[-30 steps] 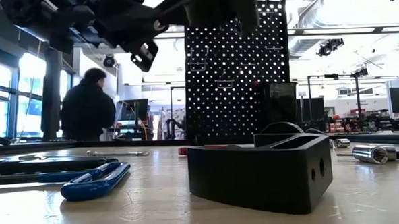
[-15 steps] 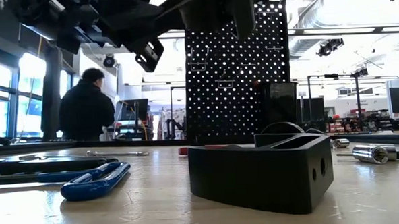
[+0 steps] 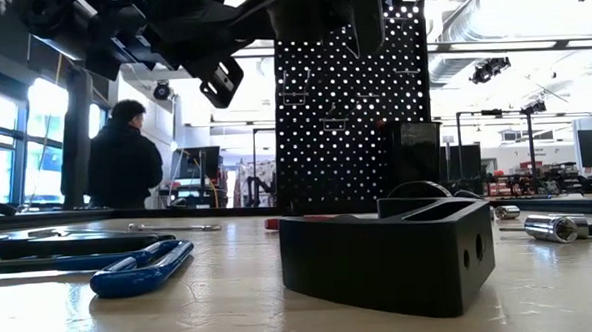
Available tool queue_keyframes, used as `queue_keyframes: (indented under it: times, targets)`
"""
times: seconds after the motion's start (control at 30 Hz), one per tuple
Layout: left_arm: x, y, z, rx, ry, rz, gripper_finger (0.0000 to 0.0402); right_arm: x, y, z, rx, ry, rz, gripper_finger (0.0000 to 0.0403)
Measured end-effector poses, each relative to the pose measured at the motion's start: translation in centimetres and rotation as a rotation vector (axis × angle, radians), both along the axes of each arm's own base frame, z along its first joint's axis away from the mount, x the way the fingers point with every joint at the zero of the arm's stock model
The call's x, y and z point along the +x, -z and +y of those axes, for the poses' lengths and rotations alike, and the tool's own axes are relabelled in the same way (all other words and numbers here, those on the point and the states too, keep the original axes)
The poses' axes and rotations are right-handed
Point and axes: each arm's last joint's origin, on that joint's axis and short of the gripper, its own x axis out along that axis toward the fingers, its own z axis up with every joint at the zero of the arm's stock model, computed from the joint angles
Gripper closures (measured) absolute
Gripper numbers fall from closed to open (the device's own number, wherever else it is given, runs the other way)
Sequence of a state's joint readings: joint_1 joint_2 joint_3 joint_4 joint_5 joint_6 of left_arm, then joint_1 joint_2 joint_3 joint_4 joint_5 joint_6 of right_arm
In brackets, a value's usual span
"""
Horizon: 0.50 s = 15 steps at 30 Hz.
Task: Hang tools onto peg board
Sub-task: Put the silver socket into the top black bin on the peg board
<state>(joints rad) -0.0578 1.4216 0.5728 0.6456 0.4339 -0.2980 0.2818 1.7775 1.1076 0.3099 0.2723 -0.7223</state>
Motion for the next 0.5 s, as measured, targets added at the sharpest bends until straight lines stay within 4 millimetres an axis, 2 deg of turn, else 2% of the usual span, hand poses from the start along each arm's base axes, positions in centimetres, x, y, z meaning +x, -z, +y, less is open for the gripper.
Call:
queue_keyframes:
  times: [0.27,0.5]
  targets:
    - [-0.1,-0.5,0.1,-0.006,-0.012,-0.023,0.0265,-0.2,-0.2,0.2,-0.008,0.060,-0.011,0.0330]
    - [-0.8,-2.0,0.6,0.009,-0.025,-0.084,0.0217,-1.2,-1.8,0.5,-0.032,0.092,-0.028,0.0330]
